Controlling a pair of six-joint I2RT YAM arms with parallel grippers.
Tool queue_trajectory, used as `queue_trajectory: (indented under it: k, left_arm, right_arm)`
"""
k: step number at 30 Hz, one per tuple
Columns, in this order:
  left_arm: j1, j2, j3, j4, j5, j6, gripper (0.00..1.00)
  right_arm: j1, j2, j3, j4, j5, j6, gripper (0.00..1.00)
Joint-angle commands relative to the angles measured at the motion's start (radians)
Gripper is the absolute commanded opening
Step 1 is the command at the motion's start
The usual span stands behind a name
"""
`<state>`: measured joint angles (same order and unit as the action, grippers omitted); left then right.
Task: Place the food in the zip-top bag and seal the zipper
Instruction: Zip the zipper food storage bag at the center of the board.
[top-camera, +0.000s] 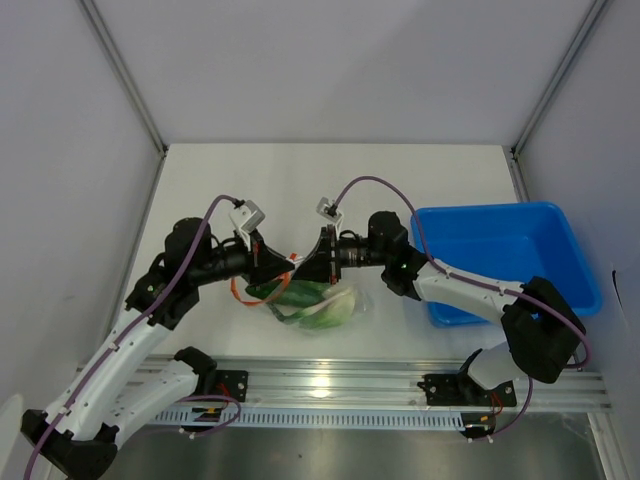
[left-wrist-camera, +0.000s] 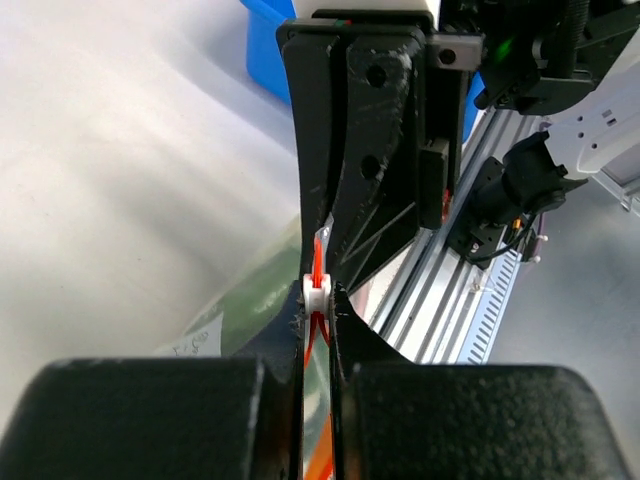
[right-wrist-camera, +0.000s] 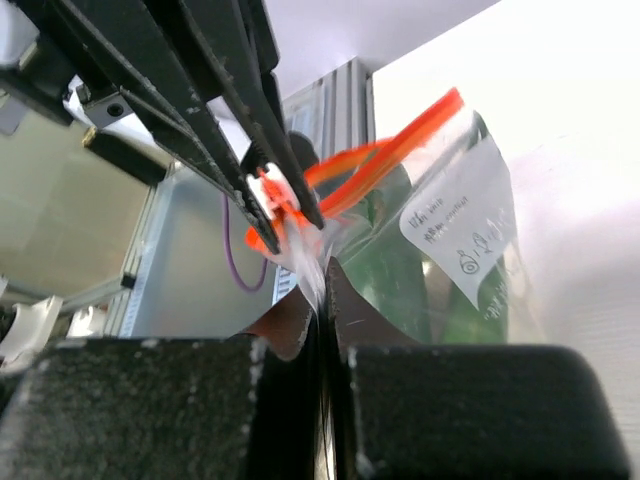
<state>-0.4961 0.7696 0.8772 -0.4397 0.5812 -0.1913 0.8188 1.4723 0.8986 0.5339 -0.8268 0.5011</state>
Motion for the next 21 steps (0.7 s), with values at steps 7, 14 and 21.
queue_trajectory:
  k: [7,14,21]
  left_arm:
    - [0.002,-0.024,-0.009,-0.04,0.081,-0.02,0.01]
    - [0.002,-0.035,-0.041,-0.051,0.089,-0.02,0.01]
    - [0.002,-0.056,-0.05,-0.085,0.036,-0.007,0.0]
  right_arm:
    - [-0.047,-0.055,-0.087,0.355,0.195,0.203,0.0]
    - [-0.064,-0.041,-0.121,0.468,0.221,0.3,0.0]
    - [-0.113,-0.055,-0.139,0.546,0.206,0.396,0.0]
